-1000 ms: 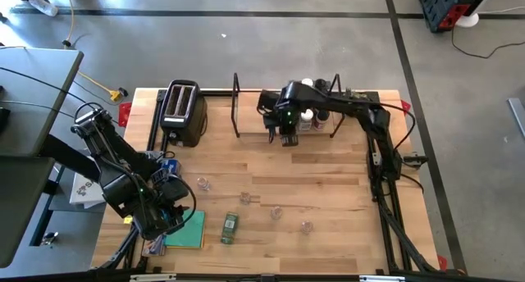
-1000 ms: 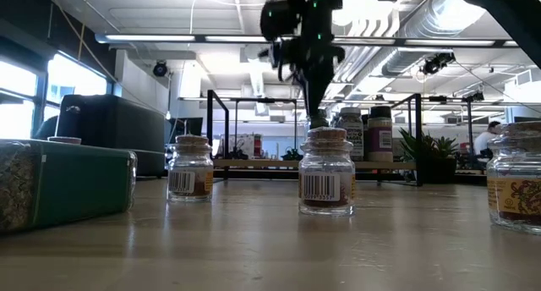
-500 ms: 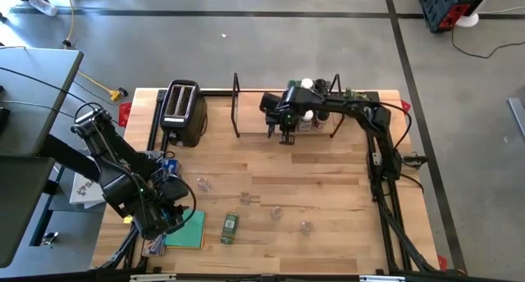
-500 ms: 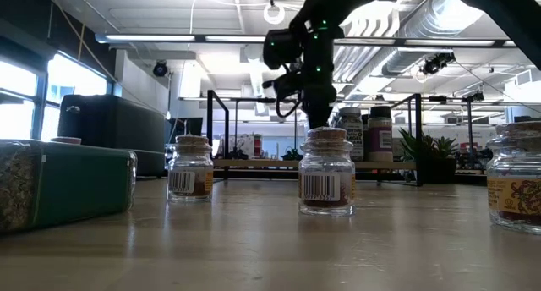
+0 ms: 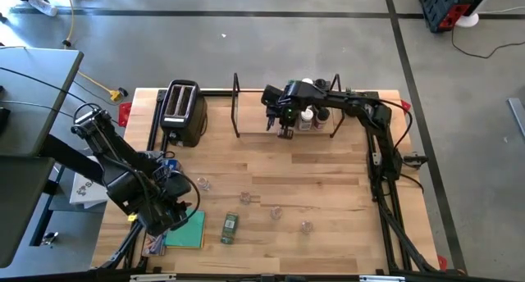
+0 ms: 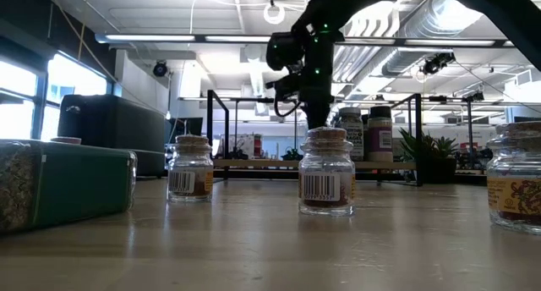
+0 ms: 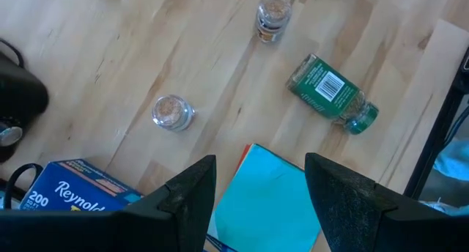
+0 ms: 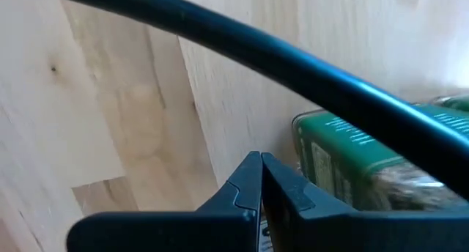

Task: Shelf spices
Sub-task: Put the right green spice bottle on the shelf and align with the other green spice bottles, then put the green spice bottle on the shelf and align with the other green spice bottles

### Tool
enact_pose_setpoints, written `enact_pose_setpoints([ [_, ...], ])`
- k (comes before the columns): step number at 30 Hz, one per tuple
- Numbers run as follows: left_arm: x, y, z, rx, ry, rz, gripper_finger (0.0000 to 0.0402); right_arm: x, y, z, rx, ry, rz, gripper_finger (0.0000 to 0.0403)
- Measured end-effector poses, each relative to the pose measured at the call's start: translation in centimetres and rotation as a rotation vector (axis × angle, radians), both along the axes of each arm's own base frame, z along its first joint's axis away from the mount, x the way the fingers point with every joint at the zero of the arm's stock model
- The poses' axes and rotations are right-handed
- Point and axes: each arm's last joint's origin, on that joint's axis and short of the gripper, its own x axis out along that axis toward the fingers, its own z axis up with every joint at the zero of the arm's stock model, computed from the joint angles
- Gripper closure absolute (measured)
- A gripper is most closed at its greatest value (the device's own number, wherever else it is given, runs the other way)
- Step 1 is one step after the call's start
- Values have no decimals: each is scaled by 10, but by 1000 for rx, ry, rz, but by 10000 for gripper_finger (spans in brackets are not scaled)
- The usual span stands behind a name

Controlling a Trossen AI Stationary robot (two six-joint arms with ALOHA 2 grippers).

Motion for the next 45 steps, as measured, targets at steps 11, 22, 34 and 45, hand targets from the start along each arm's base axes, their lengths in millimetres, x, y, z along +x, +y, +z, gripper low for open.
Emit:
enact_pose_setpoints([
  [11, -1, -1, 0, -27, 28, -7, 197, 23, 47, 73, 37, -210, 58, 399],
  [22, 3, 1, 2, 69, -87, 5, 197, -34, 114, 233, -151, -716, -127, 399],
  [34, 8, -3, 3, -88, -128, 158, 198, -85, 230, 199, -295, -612, -226, 399],
  [45, 25, -24, -9, -302, -266, 511, 198, -87, 251, 116, -47, -556, 115, 399],
])
